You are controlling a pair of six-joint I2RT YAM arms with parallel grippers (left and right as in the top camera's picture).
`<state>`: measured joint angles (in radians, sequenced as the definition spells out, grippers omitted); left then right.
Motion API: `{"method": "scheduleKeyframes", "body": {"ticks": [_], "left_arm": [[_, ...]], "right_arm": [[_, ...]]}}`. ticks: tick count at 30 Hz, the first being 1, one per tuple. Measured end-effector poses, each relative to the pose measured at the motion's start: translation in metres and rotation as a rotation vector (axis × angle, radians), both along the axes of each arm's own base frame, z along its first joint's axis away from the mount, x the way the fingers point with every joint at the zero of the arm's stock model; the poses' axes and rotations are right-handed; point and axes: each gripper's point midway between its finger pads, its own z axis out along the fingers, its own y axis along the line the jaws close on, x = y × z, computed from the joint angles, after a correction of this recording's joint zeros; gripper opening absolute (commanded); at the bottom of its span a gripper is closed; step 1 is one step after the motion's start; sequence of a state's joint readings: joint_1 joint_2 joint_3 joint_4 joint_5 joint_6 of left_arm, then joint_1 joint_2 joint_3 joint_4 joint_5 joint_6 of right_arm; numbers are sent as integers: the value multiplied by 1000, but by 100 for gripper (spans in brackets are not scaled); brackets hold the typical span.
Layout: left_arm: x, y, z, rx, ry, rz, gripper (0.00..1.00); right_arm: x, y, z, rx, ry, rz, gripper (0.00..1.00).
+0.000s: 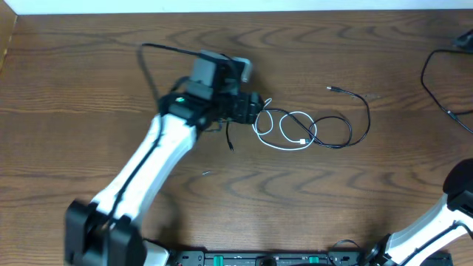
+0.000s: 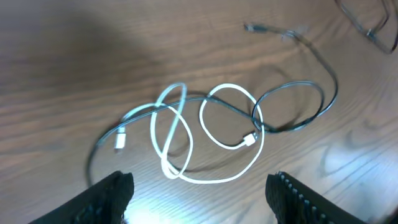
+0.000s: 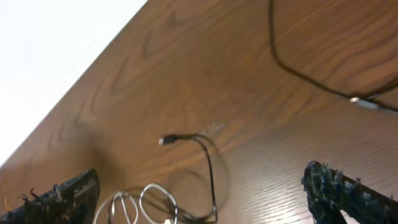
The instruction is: Untangle cables
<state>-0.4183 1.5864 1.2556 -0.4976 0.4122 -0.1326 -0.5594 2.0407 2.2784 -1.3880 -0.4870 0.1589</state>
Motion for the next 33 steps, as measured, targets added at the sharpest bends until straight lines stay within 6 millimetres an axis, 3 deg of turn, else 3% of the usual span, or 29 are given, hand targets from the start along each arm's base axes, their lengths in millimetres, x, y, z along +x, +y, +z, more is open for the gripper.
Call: {"method": "scheduleKeyframes", "body": {"ticks": [3,7,14,15,16,18,23,25,27,29,30,33], "left_arm": [[3,-15,-30,33,36,-29,74],[13,-11,-62,122,49,7,74],[31,-12,-88,168,28,36,64],[30,-14,-93,171,35,31,57],[28,-16,-98,173,49,26,44],[24,-20,-106,182,61,7,8],[19,-27,-106,183,64,-15,7],[22,-26,-96,170,41,-8,8],[28,-25,-68,134,-24,6,8],[33,-24,-21,75,-133,20,7],[34,-23,13,32,-210,29,8],[14,-12,108,-81,-399,50,7]], "right_arm": [[2,14,-1,4,6,45,99],[4,29,-2,2,12,96,99],[9,48,-4,-26,19,155,99],[10,51,-4,-28,20,162,99],[11,53,-4,-30,21,167,99],[11,57,-4,-31,23,176,99],[8,61,-6,-29,41,191,99],[4,63,-8,-38,51,215,99],[1,66,-9,-47,57,247,99],[-1,73,-10,-48,55,295,99],[-2,78,-9,-44,48,327,99],[-2,101,-6,-20,10,442,99]]}}
